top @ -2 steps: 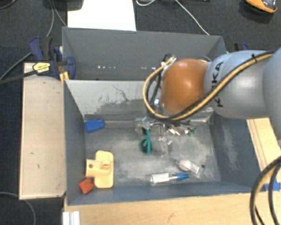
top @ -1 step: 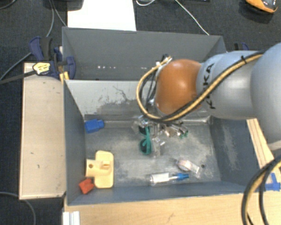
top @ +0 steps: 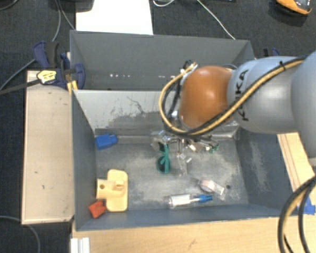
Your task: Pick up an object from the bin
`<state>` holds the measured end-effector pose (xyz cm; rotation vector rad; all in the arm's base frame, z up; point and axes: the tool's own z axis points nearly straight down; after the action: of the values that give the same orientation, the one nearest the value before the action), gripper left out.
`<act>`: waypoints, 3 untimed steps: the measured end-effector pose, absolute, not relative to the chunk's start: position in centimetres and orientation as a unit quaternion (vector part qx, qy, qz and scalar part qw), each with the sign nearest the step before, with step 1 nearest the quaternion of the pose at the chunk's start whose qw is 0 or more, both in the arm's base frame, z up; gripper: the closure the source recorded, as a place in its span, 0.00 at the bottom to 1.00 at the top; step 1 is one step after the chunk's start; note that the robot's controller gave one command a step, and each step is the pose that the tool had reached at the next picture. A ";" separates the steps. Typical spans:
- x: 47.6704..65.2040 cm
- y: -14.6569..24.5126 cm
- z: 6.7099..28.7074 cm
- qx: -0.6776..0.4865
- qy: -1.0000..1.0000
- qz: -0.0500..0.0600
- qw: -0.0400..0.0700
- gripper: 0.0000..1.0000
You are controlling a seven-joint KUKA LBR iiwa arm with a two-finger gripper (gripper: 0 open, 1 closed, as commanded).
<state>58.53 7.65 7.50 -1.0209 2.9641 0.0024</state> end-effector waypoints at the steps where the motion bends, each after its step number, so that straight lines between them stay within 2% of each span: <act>1: 58.6 8.8 7.1 -0.269 0.963 0.002 0.003 0.00; 2: 59.2 9.1 7.1 -0.530 0.848 0.000 0.006 1.00; 3: 59.2 9.1 7.1 -0.529 0.849 0.000 0.006 1.00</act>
Offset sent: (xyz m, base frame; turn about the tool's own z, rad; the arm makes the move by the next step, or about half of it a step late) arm 0.0060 0.0142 -0.0050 -0.4554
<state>59.21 9.11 7.08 -1.6555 2.6559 0.0005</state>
